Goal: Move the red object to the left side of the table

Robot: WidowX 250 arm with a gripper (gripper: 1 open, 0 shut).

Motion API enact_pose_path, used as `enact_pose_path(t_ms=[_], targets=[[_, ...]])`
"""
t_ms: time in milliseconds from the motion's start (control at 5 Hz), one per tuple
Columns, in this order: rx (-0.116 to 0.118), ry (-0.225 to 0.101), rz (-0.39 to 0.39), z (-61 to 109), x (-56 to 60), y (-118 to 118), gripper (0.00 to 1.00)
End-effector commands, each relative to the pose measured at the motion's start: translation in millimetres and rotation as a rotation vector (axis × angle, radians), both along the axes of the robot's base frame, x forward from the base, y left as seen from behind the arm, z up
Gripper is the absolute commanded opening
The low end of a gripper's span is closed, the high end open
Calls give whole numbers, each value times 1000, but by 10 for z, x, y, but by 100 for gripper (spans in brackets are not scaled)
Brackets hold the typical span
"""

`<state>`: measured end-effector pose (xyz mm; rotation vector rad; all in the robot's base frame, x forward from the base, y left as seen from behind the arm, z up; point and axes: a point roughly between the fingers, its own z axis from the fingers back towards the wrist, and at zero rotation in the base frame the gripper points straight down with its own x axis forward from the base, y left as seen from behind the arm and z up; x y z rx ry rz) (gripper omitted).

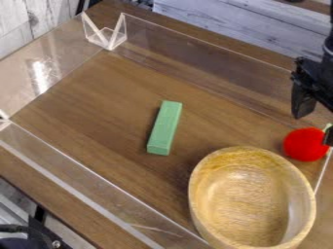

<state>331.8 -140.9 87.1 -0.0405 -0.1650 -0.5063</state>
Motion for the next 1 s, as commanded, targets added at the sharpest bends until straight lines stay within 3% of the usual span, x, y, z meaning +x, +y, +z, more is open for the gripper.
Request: enact_pose_path(t_ms=[0,200,400,600,800], targets=[[-23,-45,-8,-37,40,15,100],[-19,-54,61,-76,52,29,100],[3,-82,91,-64,116,-20,100],[15,-110,10,139,95,-175,100],[2,-128,-54,279,49,-155,100]])
